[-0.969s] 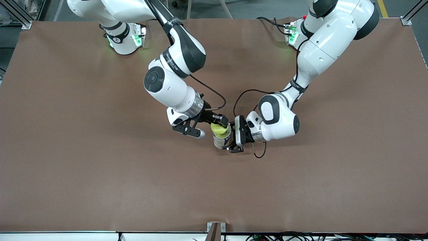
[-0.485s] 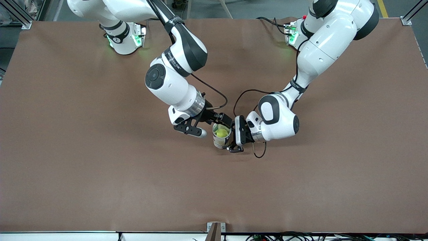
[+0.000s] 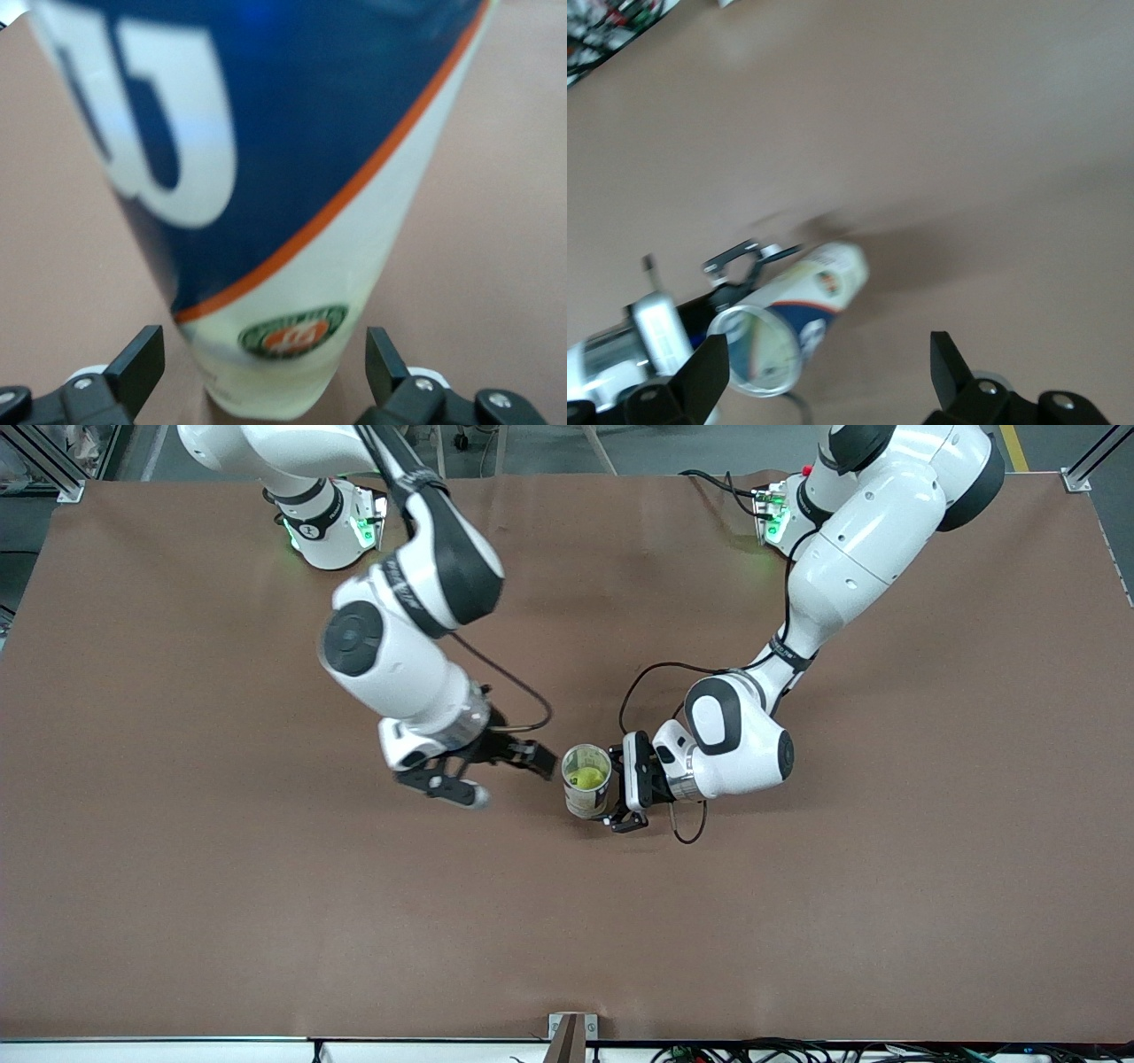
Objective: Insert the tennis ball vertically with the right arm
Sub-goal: 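Drop the ball into the can and open the right gripper, then release the upright can with the left gripper while the right gripper withdraws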
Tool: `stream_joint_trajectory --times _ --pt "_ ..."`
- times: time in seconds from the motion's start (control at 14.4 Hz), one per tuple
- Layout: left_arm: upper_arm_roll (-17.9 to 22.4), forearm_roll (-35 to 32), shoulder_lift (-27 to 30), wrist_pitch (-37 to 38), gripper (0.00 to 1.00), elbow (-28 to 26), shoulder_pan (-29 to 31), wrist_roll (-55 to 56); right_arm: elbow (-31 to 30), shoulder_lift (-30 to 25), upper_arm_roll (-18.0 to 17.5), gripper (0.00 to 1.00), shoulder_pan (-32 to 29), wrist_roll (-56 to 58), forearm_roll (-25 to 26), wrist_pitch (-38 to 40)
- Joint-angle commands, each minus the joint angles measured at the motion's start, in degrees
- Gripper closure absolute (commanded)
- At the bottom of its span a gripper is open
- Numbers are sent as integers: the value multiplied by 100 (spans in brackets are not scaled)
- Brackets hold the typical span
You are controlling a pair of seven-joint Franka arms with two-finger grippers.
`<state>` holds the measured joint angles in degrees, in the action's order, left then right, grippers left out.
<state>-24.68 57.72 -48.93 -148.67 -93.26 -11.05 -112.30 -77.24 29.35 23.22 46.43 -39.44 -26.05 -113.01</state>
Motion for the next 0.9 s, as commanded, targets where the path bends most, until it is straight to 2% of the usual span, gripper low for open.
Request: stream_joint_trajectory --times 0.0,0.14,0.28,0.42,0.62,0.76,0.83 --pt "156 37 68 -4 0 -201 42 -11 -151 -517 540 0 -11 435 285 848" --pt "463 -6 121 206 0 -289 33 -11 -151 -667 954 0 -133 1154 294 1463" --pt "911 -400 235 688 0 -263 24 242 -151 -799 1498 0 -239 1998 320 2070" --pt "1324 -1224 445 1277 0 -106 24 1039 -151 -948 2166 0 -239 2632 364 2580" --pt "1589 -2377 481 2095 0 570 85 2507 -151 -949 3089 0 -222 3528 346 2881" --pt "1633 -2782 481 2420 0 1001 191 3333 -151 -931 3320 0 -222 3724 329 2925" --pt "1651 -3010 473 2613 0 1229 200 3859 -117 -949 3312 0 -231 3724 338 2908"
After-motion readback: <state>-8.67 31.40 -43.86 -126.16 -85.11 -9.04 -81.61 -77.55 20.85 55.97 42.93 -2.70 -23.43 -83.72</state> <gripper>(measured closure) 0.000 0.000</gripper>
